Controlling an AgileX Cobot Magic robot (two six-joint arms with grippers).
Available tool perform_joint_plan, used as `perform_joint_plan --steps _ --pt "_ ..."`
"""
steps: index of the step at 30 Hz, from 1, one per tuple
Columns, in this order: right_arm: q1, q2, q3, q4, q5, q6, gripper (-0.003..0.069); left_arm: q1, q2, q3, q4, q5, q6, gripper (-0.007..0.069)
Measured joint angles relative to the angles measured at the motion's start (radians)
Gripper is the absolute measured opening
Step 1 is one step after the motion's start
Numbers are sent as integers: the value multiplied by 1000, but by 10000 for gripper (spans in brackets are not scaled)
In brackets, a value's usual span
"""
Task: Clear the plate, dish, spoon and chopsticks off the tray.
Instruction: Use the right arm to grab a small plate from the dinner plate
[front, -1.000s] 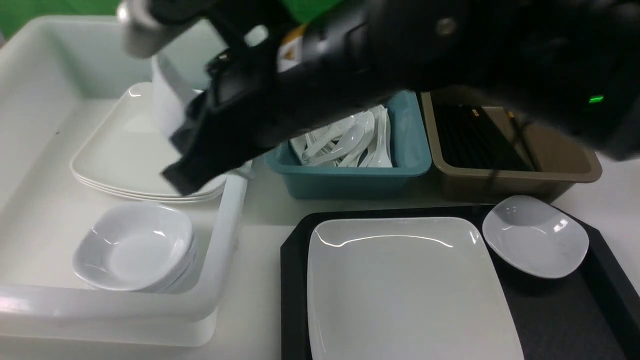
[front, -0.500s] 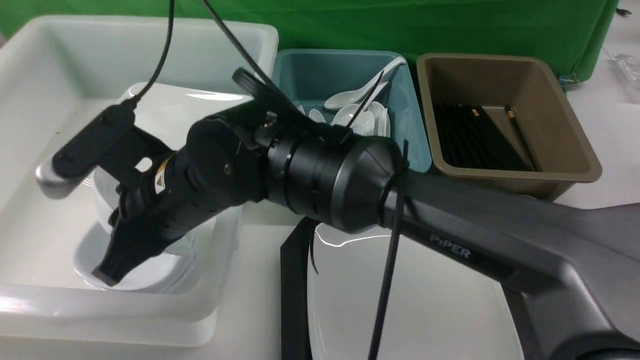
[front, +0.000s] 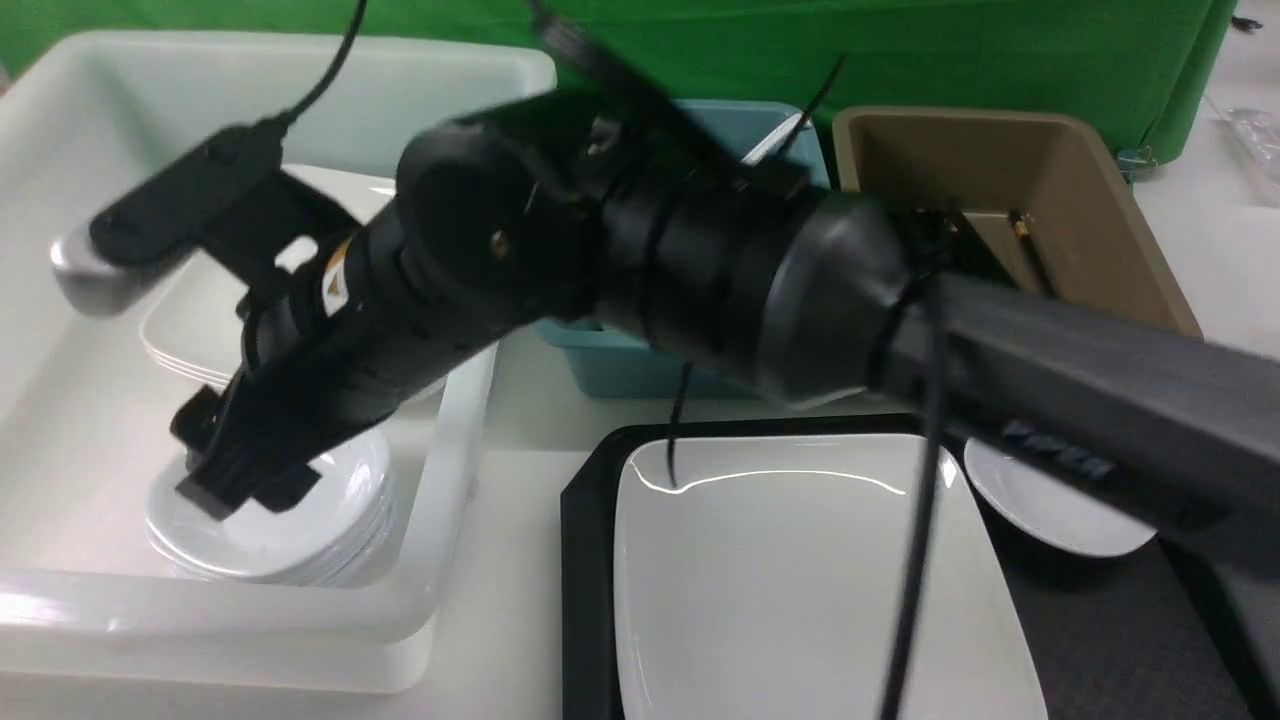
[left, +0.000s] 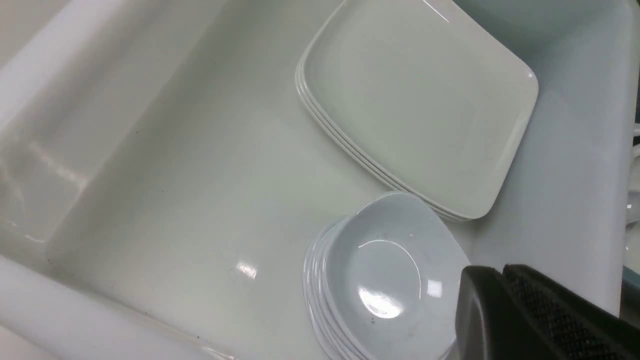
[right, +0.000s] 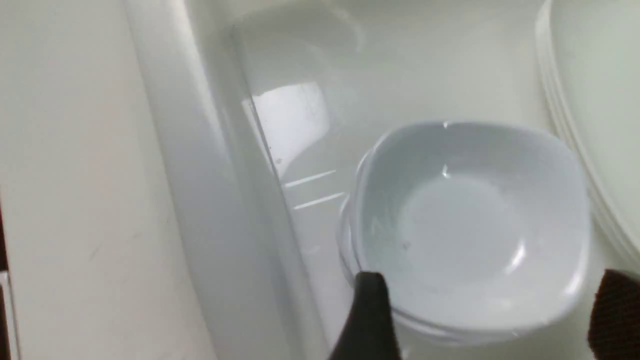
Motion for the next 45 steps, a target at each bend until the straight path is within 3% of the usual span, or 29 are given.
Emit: perform_joint_plan --steps 3,5,7,9,12,16,21,26,41,44,45 --pt "-52 -111 -1 -174 211 51 353 -61 0 0 -1 0 23 11" --pt "-129 -170 3 -290 389 90 143 -140 0 0 -3 0 47 11" --pt "-244 -246 68 -337 424 128 55 -251 0 0 -3 0 75 11" --pt "-358 -333 193 -338 423 128 25 -360 0 0 9 0 93 11" --pt "-536 -440 446 -338 421 130 41 -512 0 0 41 1 100 11" --pt "-675 -480 701 -333 385 130 204 -576 5 0 53 -1 102 11" --pt "-714 -475 868 -327 195 129 441 -583 17 0 76 -10 103 11" --pt "-718 -434 945 -319 79 115 562 -583 30 0 98 -12 103 11" --pt "-719 -248 957 -364 -125 98 570 -583 41 0 108 -18 103 11" --pt "-719 -233 957 -365 -135 100 487 -583 41 0 108 -18 103 11" --pt "-719 -233 957 -367 -140 102 429 -583 41 0 108 -18 103 11"
